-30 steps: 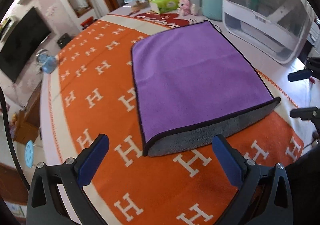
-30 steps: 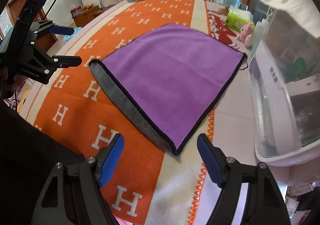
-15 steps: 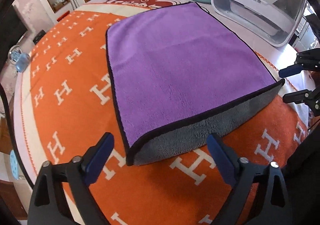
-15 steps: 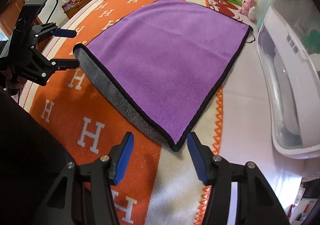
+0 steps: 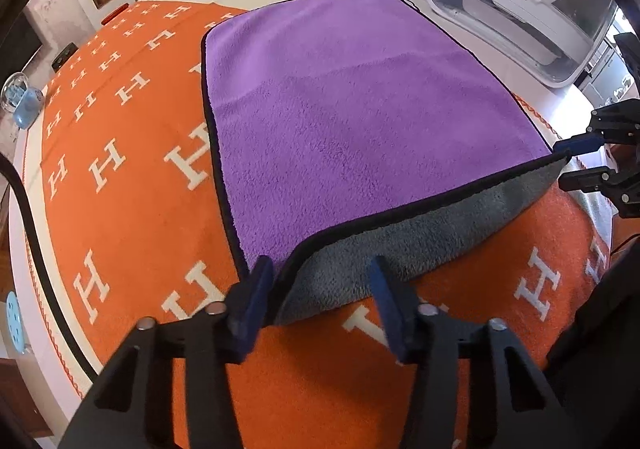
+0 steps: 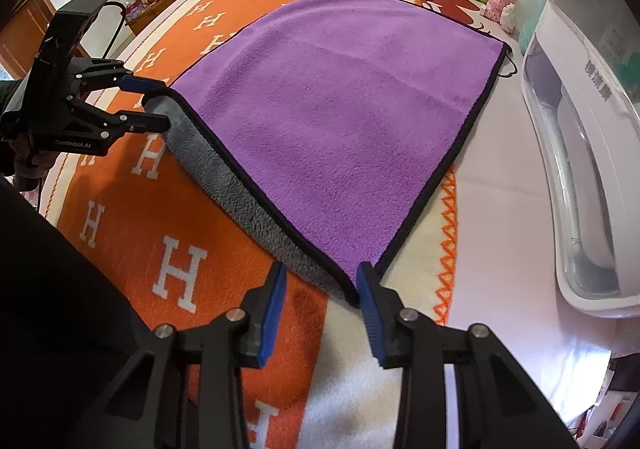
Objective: Fold towel
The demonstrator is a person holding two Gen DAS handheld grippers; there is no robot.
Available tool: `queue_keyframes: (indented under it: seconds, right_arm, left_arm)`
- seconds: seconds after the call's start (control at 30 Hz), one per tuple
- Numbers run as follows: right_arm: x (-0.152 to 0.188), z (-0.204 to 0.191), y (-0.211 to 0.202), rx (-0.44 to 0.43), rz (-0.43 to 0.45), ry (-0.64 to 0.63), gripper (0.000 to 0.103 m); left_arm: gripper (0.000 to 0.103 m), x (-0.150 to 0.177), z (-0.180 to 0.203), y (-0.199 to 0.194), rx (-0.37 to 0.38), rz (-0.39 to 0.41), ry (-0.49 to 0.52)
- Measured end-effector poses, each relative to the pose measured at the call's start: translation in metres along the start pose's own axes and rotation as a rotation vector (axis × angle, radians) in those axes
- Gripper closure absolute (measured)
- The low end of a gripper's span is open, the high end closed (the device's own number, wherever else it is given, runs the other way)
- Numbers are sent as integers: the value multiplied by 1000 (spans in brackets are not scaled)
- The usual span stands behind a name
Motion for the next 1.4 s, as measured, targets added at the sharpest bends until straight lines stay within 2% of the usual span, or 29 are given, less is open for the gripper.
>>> queue_keyframes:
  seconds: [0.23, 0.4, 0.57, 1.03, 1.4]
  right_arm:
    - [0, 1, -2, 23, 7, 4, 80]
    - [-1, 2, -4, 47, 19, 16, 91]
    - [-3, 1, -5, 49, 33, 23, 98]
    - [-5, 0, -13, 46, 55, 26, 98]
    - [-29, -1, -47, 92, 149, -23, 98]
  left_arm:
    - [83, 2, -2, -3, -41, 8, -15]
    - [93, 4, -8, -3, -90, -1, -38]
    - [97, 5, -11, -4, -98, 0, -63]
    - [98, 5, -12, -16, -131, 17, -77]
    - [98, -14, -27, -57, -187, 112, -139]
Point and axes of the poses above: each gripper's, at about its wrist camera, not at the fingertips, and y roughly the way its jaws point, z to its right, x to its underside, the point moved 5 cm from there along y, roughly the way its jaws point, and after that the axes turned 12 degrees about -x, right-handed, at the moved point
